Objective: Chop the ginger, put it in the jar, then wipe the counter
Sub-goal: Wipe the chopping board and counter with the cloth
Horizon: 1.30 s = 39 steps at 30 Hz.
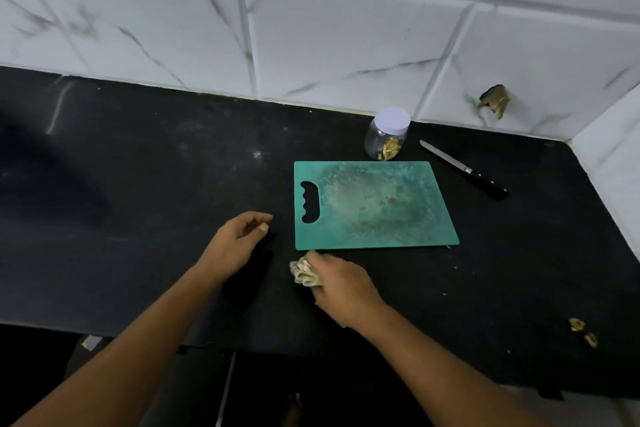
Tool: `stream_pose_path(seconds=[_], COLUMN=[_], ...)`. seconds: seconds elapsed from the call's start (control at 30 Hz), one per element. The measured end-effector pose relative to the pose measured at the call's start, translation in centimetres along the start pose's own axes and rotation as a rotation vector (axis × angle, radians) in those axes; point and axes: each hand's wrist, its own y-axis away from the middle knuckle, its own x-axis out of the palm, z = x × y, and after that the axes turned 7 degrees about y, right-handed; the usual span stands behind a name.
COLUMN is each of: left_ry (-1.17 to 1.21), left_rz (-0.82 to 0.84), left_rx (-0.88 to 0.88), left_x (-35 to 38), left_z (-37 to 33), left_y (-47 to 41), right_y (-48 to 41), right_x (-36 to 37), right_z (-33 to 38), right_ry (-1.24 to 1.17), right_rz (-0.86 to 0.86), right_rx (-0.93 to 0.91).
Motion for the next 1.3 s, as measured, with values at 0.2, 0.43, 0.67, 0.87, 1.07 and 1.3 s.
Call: stream_pose_path(seconds=[0.2,0.43,0.67,0.87,1.07,1.3], left_ry=[0.130,0.439,0.629,0.534,0.540,0.643], left_rz=[-0.001,-0.116,-0.171,-0.224,-0.369,-0.644], left_rx=[-0.107,-0.381,-0.393,-0.099,-0.014,-0.042], left_x=[3.5,6.2,6.6,3.8,-4.1,-7.2], left_z=[-2.3,-5.2,-6.4,-6.1,-5.3,-4.2], left_y=[-2.6,-6.3,-8.8,-6.7,-3.3,-2.0], right_y=[-1.1,-1.0,0.1,0.2,-4.0,-8.6], right_x=[-6.0,-6.8,-7.1,-9.2,-11.2,-6.1], right_z=[-11.7,-18.3,-18.9,-20.1,-24.2,-14.6], right_ry=[-0.691,-0.628,-0.823,-0.901,-0.203,-0.012], right_rz=[-0.365,-0.313,-0.299,-0.233,-0.417,-0.231], right_rx=[0.555,0.759,0.670,0.527,0.567,0.369])
